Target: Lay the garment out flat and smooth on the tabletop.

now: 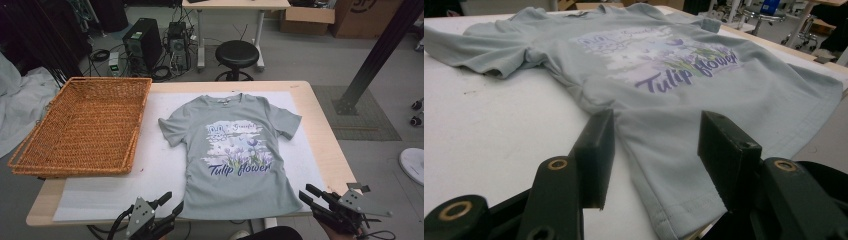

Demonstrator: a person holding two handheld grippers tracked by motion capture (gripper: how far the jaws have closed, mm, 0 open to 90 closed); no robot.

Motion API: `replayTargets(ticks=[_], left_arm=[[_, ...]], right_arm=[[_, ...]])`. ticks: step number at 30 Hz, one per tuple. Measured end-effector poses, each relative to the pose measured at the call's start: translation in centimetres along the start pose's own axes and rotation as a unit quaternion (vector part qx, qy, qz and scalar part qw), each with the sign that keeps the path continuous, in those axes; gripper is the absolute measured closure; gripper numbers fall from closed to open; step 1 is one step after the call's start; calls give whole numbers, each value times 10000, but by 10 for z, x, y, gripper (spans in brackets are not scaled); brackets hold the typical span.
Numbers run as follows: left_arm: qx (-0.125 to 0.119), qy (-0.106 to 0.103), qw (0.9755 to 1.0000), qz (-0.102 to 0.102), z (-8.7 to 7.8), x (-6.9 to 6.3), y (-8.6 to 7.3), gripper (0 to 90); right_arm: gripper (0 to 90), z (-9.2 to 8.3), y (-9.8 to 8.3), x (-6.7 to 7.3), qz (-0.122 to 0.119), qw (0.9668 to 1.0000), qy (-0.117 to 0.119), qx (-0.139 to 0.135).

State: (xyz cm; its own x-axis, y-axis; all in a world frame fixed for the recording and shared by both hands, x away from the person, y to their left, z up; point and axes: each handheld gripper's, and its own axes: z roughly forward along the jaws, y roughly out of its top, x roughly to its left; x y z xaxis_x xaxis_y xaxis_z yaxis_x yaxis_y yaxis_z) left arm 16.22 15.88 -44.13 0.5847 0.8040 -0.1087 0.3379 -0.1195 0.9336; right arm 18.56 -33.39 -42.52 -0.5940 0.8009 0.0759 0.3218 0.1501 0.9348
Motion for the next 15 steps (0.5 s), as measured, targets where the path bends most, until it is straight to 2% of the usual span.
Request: replayTargets(ticks=[7, 12, 13, 14, 15], left_arm=[[-25, -14, 10000, -20, 5, -2, 0, 484], [126, 48, 9999, -49, 17, -8, -12, 474], [174, 70, 9998, -90, 20, -9, -15, 487], [246, 126, 9995, -122, 24, -10, -18, 487], [357, 207, 9991, -124, 28, -11, -21, 589]], right_arm=[[559, 5, -5, -2, 47, 10000, -32, -8], [523, 13, -20, -1, 184, 9997, -131, 79], [543, 19, -30, 1, 253, 9991, -204, 263], [543, 19, -30, 1, 253, 9991, -204, 263], [661, 25, -42, 3, 318, 9979, -132, 545]])
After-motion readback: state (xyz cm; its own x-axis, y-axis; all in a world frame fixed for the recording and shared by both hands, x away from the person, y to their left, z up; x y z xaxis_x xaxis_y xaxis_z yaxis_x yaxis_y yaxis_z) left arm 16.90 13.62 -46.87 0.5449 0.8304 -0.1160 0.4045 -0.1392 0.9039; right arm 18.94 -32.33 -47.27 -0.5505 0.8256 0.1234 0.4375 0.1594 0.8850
